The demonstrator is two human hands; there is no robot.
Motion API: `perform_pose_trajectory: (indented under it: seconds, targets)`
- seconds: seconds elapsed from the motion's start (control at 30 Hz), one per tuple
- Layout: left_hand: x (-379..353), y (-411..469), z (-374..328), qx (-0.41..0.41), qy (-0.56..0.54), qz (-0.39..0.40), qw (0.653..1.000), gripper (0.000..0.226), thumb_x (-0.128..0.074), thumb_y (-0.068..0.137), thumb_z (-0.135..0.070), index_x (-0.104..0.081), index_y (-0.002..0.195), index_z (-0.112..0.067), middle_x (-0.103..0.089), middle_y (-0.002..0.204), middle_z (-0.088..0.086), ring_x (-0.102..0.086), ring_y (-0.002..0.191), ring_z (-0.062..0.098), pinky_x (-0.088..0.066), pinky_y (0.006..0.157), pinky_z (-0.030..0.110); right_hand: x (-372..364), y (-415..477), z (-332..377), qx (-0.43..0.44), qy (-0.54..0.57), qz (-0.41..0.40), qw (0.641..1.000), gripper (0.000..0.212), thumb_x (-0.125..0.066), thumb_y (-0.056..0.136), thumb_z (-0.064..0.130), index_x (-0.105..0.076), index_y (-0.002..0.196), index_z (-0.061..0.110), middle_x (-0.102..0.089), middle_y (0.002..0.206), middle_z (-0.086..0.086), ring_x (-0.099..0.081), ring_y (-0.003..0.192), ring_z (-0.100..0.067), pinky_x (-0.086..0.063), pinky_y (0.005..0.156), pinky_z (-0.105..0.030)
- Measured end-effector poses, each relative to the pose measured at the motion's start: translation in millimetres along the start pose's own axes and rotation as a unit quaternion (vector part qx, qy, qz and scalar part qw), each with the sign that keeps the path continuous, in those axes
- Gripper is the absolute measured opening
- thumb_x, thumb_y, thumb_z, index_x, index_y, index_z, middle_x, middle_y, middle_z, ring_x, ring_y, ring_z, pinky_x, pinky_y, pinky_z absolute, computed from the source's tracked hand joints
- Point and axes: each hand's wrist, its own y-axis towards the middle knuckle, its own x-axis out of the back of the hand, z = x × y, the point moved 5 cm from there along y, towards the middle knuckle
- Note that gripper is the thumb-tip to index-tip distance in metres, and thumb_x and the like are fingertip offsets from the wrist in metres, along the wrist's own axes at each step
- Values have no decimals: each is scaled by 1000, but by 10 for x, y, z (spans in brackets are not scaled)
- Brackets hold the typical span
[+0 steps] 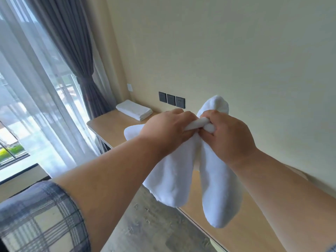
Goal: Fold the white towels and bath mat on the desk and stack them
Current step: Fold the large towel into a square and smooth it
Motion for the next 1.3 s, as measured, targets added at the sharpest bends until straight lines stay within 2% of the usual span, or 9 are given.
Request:
perform_pose_trajectory:
  seconds: [0.17, 0.27, 0.4, 0.53, 0.73, 0.87, 0.93, 1.13, 1.3]
  targets:
    - [-151, 215, 764, -42, -8, -7, 999, 29, -56, 96, -47, -65, 119, -34, -53, 90, -12, -60, 85, 20, -39, 64, 31, -683, 333, 41, -25, -25, 24, 999, 24, -70, 87, 33, -66, 108, 24, -69, 80, -3, -62, 66, -35, -49, 56, -39]
    - [-271, 330, 1266, -65, -25, 14, 997, 29, -53, 96, -52, -61, 121, -39, -54, 95, -13, -58, 88, 17, -45, 70, 33, -1088, 484, 140, -47, -44, 20, 998, 24, -69, 87, 34, -65, 109, 24, -69, 80, -4, -63, 67, -36, -51, 57, -41]
    - [-348, 498, 1841, -147, -39, 33, 988, 33, -54, 97, -48, -63, 123, -30, -61, 102, -5, -62, 94, 24, -52, 75, 41, -1586, 665, 300, -77, -83, 3, 994, 23, -66, 88, 36, -64, 108, 24, -69, 82, -6, -62, 68, -37, -49, 57, -40]
    - [-446, 690, 2304, -219, -33, 42, 974, 37, -52, 94, -49, -64, 122, -27, -61, 100, -1, -63, 90, 28, -52, 71, 43, -2014, 787, 348, -120, -108, -15, 987, 22, -61, 88, 39, -62, 106, 26, -68, 81, -3, -62, 67, -36, -47, 56, -37]
    - [-807, 831, 2739, -275, -49, 60, 958, 45, -47, 91, -53, -69, 117, -23, -60, 87, 1, -61, 77, 30, -48, 59, 37, -2603, 822, 169, -177, -140, 29, 974, 23, -62, 89, 42, -62, 107, 28, -68, 82, 4, -64, 69, -32, -37, 56, -31]
    - [-1092, 1019, 2965, -279, -35, 47, 959, 30, -68, 91, -40, -72, 112, -19, -63, 83, 3, -62, 70, 31, -41, 55, 32, -2918, 904, -72, -188, -128, 48, 972, 29, -65, 88, 38, -65, 112, 24, -70, 85, 1, -66, 71, -32, -41, 57, -31]
    - [-1262, 1111, 3078, -266, -42, 59, 961, 29, -73, 90, -36, -72, 112, -19, -64, 83, 4, -63, 71, 31, -47, 56, 35, -3055, 933, -207, -192, -120, 57, 972, 29, -66, 87, 38, -65, 112, 24, -70, 84, 1, -66, 70, -31, -38, 58, -29]
    - [-1734, 1374, 3387, -236, -91, 85, 964, 42, -48, 91, -58, -68, 114, -29, -59, 84, -1, -56, 70, 24, -38, 58, 30, -3440, 1047, -574, -213, -111, 77, 968, 30, -62, 88, 45, -60, 113, 28, -68, 82, 6, -66, 68, -24, -36, 56, -27]
    - [-2140, 1816, 3858, -198, -56, 128, 970, 37, -52, 93, -56, -58, 123, -35, -59, 103, -3, -60, 89, 26, -38, 65, 32, -3684, 1103, -888, -285, -148, 63, 945, 69, -73, 82, 51, -40, 138, 30, -53, 85, 12, -52, 65, -17, -37, 62, -28]
